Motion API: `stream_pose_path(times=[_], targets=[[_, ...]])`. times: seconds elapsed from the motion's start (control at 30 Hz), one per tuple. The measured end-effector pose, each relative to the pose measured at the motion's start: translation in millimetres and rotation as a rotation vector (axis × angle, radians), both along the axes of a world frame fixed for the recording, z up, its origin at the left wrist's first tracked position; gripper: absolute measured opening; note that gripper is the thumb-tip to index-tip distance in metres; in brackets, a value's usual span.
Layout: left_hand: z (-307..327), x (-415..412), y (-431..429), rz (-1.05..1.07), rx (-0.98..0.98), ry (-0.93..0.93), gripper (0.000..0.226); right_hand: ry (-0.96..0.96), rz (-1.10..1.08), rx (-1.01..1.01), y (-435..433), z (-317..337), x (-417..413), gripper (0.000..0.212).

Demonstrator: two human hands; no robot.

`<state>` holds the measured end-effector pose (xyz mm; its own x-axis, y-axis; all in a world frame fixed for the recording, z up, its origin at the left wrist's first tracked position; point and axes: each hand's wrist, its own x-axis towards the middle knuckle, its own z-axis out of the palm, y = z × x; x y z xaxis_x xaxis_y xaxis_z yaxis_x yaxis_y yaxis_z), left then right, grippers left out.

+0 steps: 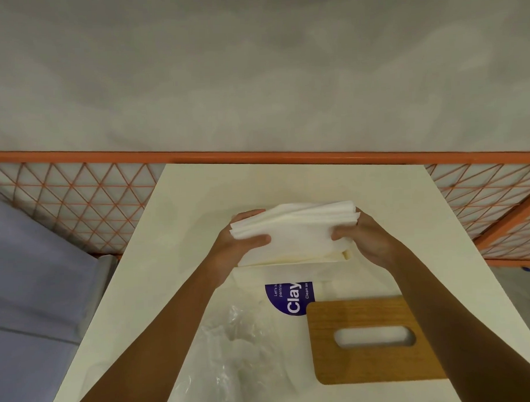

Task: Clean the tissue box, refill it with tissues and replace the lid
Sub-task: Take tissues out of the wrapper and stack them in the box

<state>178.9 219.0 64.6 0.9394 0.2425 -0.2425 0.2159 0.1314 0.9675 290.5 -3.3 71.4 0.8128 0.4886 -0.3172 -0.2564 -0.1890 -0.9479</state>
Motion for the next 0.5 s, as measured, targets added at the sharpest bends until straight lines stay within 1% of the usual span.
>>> stream_pose_path(times=[0.07,0.13,0.2,0.23,0.27,0.33,0.37,0.4,0.43,0.5], targets=[[0,-1,2,0.026,0.034,0.001,0.04,-0.009,-0.042,0.009,0,1,0,0.056],[2,-3,6,0.017,0.097,0.02,0.038,-0.023,-0.074,0.005,-2,5,1,0.061],[5,-4,10,-0.023,0.17,0.037,0.035,-0.113,-0.07,-0.059,-3,11,-2,0.067],[7,-4,10,-0.049,0.202,0.031,0.035,-0.215,-0.062,-0.126,-2,15,-5,0.068],[9,-3,10,-0.071,0.24,0.029,0.037,-0.362,-0.057,-0.219,-1,17,-9,0.067],[10,-3,9,-0.095,0.319,0.036,0.04,-0.735,-0.028,-0.428,8,22,-20,0.062],[11,-2,8,-0.102,0.341,0.041,0.039,-0.909,0.02,-0.503,13,23,-25,0.061],[12,-3,6,-0.105,0.341,0.042,0.039,-1.038,0.096,-0.564,19,22,-30,0.063],[12,-3,4,-0.102,0.325,0.04,0.038,-1.13,0.179,-0.62,26,21,-34,0.067],[12,-6,1,-0.088,0.315,0.032,0.039,-1.211,0.312,-0.74,35,13,-39,0.074]])
